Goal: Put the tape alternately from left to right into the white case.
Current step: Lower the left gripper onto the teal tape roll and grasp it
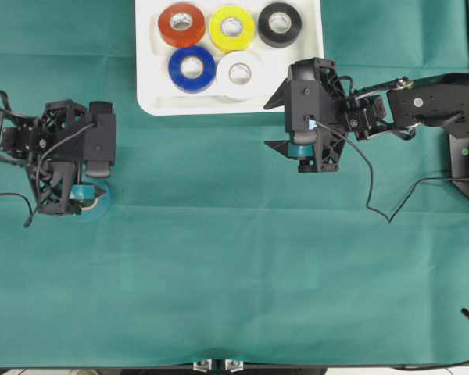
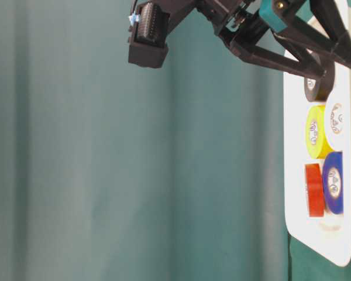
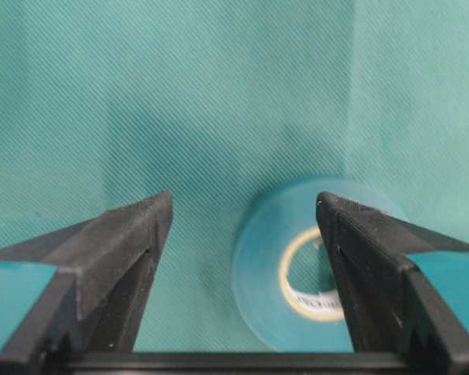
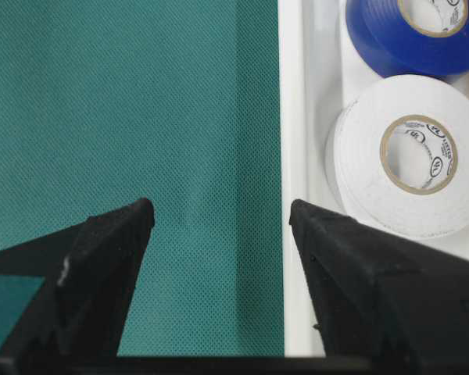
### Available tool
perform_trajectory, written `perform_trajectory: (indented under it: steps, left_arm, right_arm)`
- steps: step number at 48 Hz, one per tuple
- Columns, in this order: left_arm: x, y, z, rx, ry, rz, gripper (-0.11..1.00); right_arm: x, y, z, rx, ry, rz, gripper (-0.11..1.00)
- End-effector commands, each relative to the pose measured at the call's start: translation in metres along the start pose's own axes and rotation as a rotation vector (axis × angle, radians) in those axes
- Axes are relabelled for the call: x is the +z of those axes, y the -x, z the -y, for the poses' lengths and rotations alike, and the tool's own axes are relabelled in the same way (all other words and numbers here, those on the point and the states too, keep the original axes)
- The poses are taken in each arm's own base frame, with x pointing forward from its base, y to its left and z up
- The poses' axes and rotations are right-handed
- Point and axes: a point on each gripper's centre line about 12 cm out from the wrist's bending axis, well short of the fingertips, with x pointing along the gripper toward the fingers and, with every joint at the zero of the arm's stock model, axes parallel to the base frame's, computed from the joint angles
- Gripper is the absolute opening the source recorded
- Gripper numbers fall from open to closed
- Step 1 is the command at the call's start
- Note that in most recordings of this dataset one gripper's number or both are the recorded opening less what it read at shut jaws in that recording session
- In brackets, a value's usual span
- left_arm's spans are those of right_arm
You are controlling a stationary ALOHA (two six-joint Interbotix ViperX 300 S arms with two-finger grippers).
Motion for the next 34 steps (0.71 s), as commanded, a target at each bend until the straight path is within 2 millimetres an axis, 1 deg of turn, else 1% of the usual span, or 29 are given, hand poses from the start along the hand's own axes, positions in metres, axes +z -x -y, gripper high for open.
perform_trajectory:
  steps: [1,8,21,34]
  left_arm:
    - [-0.004,0.003,0.004,-0.010,-0.015,0.003,0.93]
    - [-0.008,0.002,0.005,-0.011,-0.017,-0.008,0.93]
    - [-0.024,-0.002,0.004,-0.006,0.017,-0.046,0.93]
    - [-0.027,-0.004,0.003,-0.003,0.046,-0.061,0.93]
  right_arm:
    - [0.013,0.006,-0.001,0.006,0.002,0.046,0.80]
    - [0.015,0.006,-0.001,0.006,0.000,0.049,0.80]
    - [0.015,0.006,-0.003,0.011,0.004,0.051,0.80]
    - [0.015,0.005,-0.004,0.012,0.007,0.049,0.80]
